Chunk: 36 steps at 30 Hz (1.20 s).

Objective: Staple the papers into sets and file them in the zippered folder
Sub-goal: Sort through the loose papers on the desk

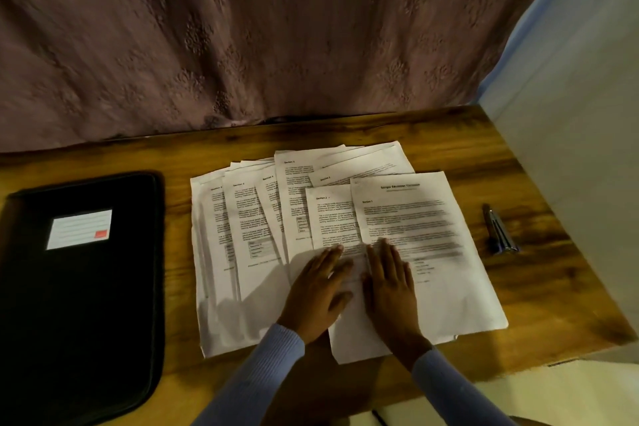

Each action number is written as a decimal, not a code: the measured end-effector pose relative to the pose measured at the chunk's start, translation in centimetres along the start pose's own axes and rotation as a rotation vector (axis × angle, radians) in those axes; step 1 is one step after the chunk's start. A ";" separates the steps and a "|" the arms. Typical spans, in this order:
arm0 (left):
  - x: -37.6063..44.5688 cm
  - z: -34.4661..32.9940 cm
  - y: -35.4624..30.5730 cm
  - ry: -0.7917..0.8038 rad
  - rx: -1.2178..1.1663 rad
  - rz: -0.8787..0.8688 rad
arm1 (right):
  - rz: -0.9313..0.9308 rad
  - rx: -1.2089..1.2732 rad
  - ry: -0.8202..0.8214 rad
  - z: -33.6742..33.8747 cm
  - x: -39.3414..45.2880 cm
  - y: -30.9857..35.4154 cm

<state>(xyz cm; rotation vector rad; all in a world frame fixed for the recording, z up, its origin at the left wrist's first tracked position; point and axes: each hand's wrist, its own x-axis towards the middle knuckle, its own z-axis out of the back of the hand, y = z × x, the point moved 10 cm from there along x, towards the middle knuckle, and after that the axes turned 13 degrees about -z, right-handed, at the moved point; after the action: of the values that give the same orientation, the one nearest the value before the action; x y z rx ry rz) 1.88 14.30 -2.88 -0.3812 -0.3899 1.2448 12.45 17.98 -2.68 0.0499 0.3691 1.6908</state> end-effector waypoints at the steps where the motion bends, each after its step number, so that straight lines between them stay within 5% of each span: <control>1: 0.1 0.2 -0.1 -0.008 -0.014 0.006 | 0.007 0.003 0.014 0.3 -0.2 0.4; 6: 0.0 0.5 0.0 0.001 -0.069 0.043 | 0.003 -0.102 0.061 0.9 1.0 1.5; 9: -0.5 1.2 0.6 -0.144 -0.182 0.119 | 0.043 -0.165 0.111 1.6 1.2 2.7; 14: -0.6 2.9 1.3 -0.238 -0.248 0.274 | -0.015 0.039 -0.016 3.8 1.0 3.2; 20: -0.7 3.5 1.1 -0.453 -0.952 0.359 | -0.018 0.209 -0.005 3.7 1.2 4.1; 26: 1.2 4.5 1.5 -0.385 -0.763 0.343 | -0.097 0.411 -0.062 5.0 2.6 2.0; 36: 5.4 6.5 3.3 -0.675 -0.749 0.464 | 0.044 0.359 -0.210 8.3 5.0 3.0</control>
<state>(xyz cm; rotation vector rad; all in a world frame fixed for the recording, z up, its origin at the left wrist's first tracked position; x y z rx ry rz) -2.51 20.79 1.62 -0.7080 -1.4291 1.6410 10.76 24.31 5.07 0.4995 0.5109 1.6260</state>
